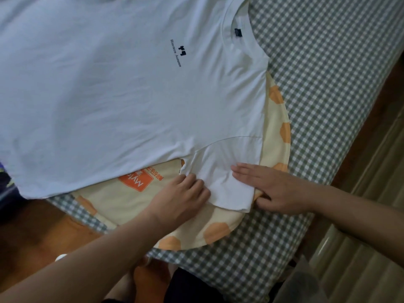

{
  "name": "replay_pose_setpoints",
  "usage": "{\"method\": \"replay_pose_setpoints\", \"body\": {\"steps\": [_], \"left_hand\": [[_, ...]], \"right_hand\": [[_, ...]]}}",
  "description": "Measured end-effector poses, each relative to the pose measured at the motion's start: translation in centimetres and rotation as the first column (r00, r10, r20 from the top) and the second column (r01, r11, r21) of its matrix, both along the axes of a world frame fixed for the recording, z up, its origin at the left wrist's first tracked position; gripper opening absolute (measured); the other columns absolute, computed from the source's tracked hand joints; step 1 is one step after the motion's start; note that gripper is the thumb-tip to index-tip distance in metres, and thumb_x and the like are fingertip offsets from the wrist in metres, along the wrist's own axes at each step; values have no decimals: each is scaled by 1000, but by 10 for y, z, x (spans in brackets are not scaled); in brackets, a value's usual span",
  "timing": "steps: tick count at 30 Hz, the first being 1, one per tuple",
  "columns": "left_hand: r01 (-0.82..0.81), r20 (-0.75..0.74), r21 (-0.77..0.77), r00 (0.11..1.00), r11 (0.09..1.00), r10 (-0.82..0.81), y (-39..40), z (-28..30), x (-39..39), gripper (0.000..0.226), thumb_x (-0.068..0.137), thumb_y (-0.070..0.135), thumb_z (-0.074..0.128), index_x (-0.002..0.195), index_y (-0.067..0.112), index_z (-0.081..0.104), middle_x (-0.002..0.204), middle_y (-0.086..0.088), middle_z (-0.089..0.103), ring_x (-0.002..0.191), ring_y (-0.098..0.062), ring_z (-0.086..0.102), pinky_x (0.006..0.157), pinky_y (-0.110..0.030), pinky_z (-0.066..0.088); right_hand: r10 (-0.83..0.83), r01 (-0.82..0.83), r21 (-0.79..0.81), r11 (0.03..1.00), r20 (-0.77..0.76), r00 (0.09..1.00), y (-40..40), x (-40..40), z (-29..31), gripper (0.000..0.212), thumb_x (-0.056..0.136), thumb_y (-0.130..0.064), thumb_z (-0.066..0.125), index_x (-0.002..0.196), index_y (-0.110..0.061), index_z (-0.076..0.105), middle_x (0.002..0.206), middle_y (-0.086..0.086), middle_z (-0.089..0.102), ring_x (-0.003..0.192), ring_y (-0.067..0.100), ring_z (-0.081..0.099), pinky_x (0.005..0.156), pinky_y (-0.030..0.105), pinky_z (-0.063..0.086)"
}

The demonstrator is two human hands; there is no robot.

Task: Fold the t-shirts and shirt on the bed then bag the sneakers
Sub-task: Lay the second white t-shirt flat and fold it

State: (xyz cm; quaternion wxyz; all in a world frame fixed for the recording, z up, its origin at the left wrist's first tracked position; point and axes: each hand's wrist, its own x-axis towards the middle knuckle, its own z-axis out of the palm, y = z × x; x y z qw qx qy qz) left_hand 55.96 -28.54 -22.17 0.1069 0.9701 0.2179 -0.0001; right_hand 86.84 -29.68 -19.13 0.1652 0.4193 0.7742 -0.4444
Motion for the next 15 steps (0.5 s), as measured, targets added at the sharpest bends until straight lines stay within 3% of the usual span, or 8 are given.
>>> {"method": "replay_pose_setpoints", "body": {"steps": [3,6,9,12,15], "left_hand": [[-81,33,-35,996,996,82,-3,-5,4,16,99,25,53,97,11,60,91,-11,62,87,-34,58,74,-45,50],[-105,40,-36,993,994,107,-6,-9,6,14,98,23,55,97,10,60,87,-11,62,87,-34,58,72,-45,49],[-145,37,-65,988,987,147,-9,-6,13,21,100,26,51,95,9,60,87,-12,62,85,-34,58,71,-46,48],[-151,-29,-98,988,984,149,-14,-4,13,39,97,38,44,104,4,63,103,-18,60,95,-39,56,81,-51,48],[-113,-41,-21,993,993,112,-21,-7,8,30,100,23,41,103,3,63,104,-20,60,97,-41,58,82,-51,49]], "right_hand": [[127,-125,-46,991,57,990,17,0,8,85,93,-74,27,161,-28,6,167,-15,-4,149,-8,-11,124,22,-3],[140,-136,-49,989,77,987,24,2,7,86,92,-75,22,162,-27,8,167,-14,0,151,-5,-3,126,24,2],[156,-158,212,965,23,987,19,6,-3,70,98,-43,43,160,-16,25,165,2,26,151,13,23,124,36,23],[292,-312,373,874,110,950,11,10,-22,69,92,-27,53,155,-8,33,159,11,35,144,29,36,118,43,34],[231,-227,575,786,68,971,10,9,-38,55,93,-15,67,145,-6,50,143,12,52,131,32,49,111,45,41]]}}
